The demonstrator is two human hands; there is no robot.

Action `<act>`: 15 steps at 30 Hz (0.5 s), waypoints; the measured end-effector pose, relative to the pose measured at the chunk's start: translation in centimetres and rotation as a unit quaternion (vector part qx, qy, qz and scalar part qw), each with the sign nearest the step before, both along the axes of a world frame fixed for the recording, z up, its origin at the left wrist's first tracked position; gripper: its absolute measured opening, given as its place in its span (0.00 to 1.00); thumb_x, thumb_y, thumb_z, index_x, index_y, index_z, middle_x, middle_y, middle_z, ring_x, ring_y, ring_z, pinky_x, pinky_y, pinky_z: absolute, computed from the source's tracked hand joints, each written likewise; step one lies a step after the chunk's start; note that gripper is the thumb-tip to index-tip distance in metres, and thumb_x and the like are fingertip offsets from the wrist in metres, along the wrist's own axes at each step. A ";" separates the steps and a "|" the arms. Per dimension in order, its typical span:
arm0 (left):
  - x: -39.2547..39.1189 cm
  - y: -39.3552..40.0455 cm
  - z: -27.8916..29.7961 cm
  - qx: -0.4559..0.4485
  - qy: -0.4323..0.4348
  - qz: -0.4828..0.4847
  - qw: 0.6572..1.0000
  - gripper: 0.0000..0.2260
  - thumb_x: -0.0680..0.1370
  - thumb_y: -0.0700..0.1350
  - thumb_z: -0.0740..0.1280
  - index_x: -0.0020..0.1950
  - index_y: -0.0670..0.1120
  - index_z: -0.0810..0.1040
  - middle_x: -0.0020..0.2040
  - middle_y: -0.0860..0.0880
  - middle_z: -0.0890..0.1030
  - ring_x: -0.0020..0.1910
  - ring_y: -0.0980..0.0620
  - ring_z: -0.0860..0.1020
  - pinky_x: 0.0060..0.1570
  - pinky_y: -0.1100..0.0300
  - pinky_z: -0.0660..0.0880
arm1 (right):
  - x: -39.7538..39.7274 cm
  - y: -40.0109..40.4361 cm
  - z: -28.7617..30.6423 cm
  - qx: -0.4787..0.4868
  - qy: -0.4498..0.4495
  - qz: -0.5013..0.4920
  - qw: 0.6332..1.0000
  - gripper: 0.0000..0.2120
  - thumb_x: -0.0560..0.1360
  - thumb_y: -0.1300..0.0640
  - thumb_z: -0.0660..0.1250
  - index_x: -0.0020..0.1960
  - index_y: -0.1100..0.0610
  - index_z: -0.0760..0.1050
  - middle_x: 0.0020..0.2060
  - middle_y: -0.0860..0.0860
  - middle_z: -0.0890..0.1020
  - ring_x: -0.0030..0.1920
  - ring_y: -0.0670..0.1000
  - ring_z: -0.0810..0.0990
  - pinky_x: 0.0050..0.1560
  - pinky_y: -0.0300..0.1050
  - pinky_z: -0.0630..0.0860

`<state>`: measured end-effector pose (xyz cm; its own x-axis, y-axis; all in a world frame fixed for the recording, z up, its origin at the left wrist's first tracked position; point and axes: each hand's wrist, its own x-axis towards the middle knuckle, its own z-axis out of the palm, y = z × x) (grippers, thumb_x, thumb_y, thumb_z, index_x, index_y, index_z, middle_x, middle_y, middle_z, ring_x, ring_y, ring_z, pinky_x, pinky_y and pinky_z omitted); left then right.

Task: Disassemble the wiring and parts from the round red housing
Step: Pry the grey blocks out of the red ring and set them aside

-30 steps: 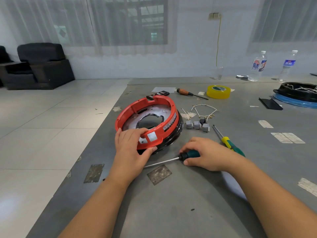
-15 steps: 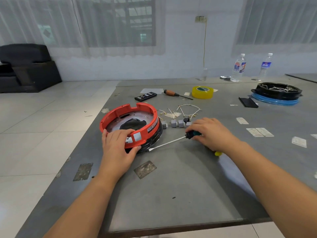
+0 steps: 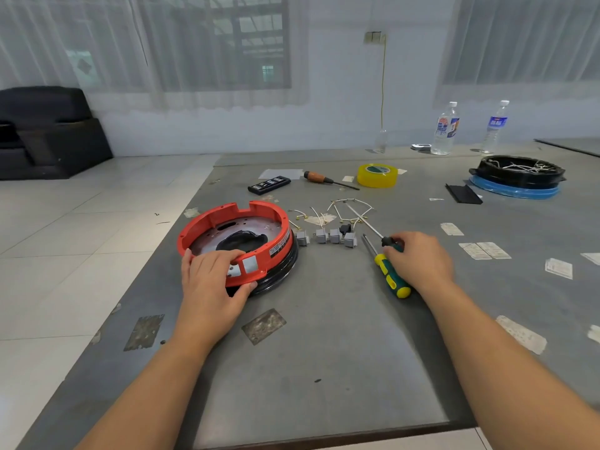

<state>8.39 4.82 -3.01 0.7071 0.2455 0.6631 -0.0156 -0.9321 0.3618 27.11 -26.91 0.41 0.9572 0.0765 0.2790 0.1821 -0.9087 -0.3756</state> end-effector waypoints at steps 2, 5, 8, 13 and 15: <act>0.0 0.1 -0.1 0.002 0.003 -0.002 1.000 0.23 0.73 0.45 0.81 0.66 0.49 0.79 0.58 0.52 0.81 0.65 0.47 0.75 0.82 0.41 0.48 | -0.1 0.1 -0.2 0.016 0.015 -0.034 0.999 0.10 0.78 0.46 0.65 0.52 0.50 0.82 0.42 0.51 0.79 0.42 0.57 0.76 0.34 0.44 0.68; 0.0 -0.1 0.0 0.007 0.011 -0.003 1.000 0.23 0.73 0.46 0.81 0.66 0.49 0.79 0.58 0.51 0.81 0.65 0.46 0.75 0.82 0.39 0.49 | -0.1 -0.4 -0.3 0.032 0.046 -0.067 0.996 0.10 0.77 0.46 0.66 0.50 0.51 0.81 0.41 0.52 0.78 0.42 0.58 0.76 0.34 0.43 0.67; -0.1 -0.2 0.0 0.013 0.017 -0.006 1.000 0.23 0.73 0.47 0.81 0.66 0.49 0.79 0.58 0.51 0.80 0.65 0.46 0.74 0.82 0.40 0.49 | 0.0 -0.8 -0.5 0.054 0.075 -0.077 0.993 0.11 0.76 0.45 0.68 0.52 0.50 0.82 0.43 0.53 0.79 0.44 0.58 0.76 0.37 0.45 0.70; -0.1 -0.3 0.0 0.013 0.020 -0.009 1.000 0.23 0.74 0.48 0.81 0.67 0.50 0.78 0.59 0.51 0.80 0.66 0.46 0.73 0.81 0.40 0.52 | 0.1 -1.0 -0.8 0.090 0.087 -0.059 0.990 0.12 0.76 0.43 0.68 0.54 0.49 0.81 0.48 0.52 0.82 0.46 0.55 0.75 0.39 0.45 0.70; -0.1 -0.3 0.0 0.010 0.020 -0.011 1.000 0.23 0.74 0.49 0.80 0.67 0.50 0.78 0.60 0.51 0.80 0.67 0.46 0.73 0.81 0.40 0.52 | 0.1 -1.1 -0.9 0.099 0.087 -0.049 0.990 0.14 0.77 0.42 0.66 0.54 0.50 0.81 0.50 0.52 0.84 0.47 0.55 0.75 0.42 0.47 0.72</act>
<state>8.24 4.49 -2.97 0.7380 0.2162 0.6393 -0.0228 -0.9388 0.3438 27.26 -28.00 -0.52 0.9923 -0.0595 0.1089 0.0126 -0.8245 -0.5657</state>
